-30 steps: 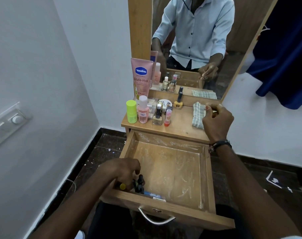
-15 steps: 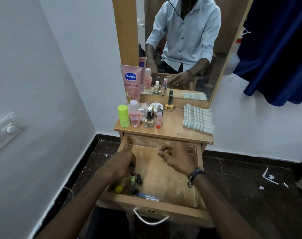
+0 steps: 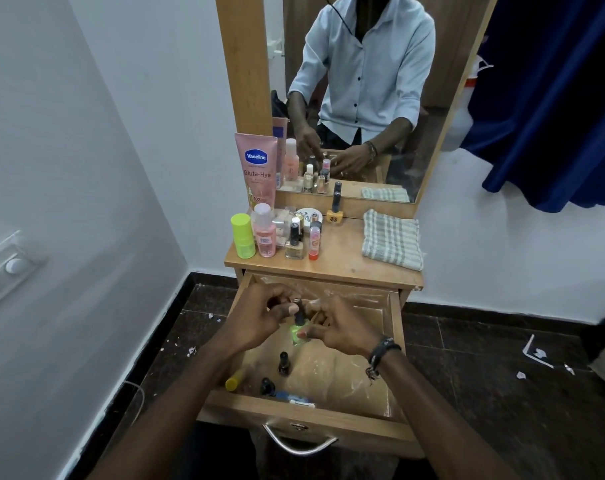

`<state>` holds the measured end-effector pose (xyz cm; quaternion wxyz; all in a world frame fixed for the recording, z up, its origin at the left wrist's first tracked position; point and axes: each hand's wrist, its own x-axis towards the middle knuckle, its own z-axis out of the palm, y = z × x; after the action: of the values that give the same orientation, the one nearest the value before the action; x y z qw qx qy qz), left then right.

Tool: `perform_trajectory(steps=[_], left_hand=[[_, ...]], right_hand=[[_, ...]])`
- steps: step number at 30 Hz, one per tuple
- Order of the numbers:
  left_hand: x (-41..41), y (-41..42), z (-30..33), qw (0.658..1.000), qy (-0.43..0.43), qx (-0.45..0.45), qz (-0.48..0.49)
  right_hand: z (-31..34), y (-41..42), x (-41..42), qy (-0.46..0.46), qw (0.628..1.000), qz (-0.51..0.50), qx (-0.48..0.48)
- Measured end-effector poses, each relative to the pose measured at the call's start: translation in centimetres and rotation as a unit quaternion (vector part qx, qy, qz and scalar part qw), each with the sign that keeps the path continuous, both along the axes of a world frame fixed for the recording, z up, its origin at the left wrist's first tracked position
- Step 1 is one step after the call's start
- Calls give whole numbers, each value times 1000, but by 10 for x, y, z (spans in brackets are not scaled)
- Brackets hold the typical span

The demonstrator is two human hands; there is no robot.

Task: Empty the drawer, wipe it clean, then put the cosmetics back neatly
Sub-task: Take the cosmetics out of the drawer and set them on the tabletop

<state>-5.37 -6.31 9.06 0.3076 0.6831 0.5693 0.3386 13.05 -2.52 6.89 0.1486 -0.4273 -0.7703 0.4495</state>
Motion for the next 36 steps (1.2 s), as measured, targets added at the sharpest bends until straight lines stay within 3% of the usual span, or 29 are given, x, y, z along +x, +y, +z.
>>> perform_trajectory(steps=[3, 7, 10, 13, 20, 31, 36], left_hand=[[-6, -1, -2, 999, -6, 3, 54], [-25, -2, -6, 982, 179, -67, 3], [-27, -11, -15, 945, 280, -164, -32], [-21, -21, -20, 921, 322, -219, -19], [-5, -22, -16, 832, 508, -219, -38], [-6, -22, -26, 798, 566, -201, -48], [-8, -22, -26, 814, 545, -198, -46]], right_hand=[[13, 10, 10, -20, 998, -48, 25], [42, 51, 22, 64, 967, -216, 118], [53, 91, 22, 52, 934, -304, 181], [53, 120, 15, 16, 924, -320, 206], [39, 144, 2, -68, 931, -288, 213], [28, 147, -2, -75, 928, -299, 209], [25, 148, 1, -61, 927, -309, 204]])
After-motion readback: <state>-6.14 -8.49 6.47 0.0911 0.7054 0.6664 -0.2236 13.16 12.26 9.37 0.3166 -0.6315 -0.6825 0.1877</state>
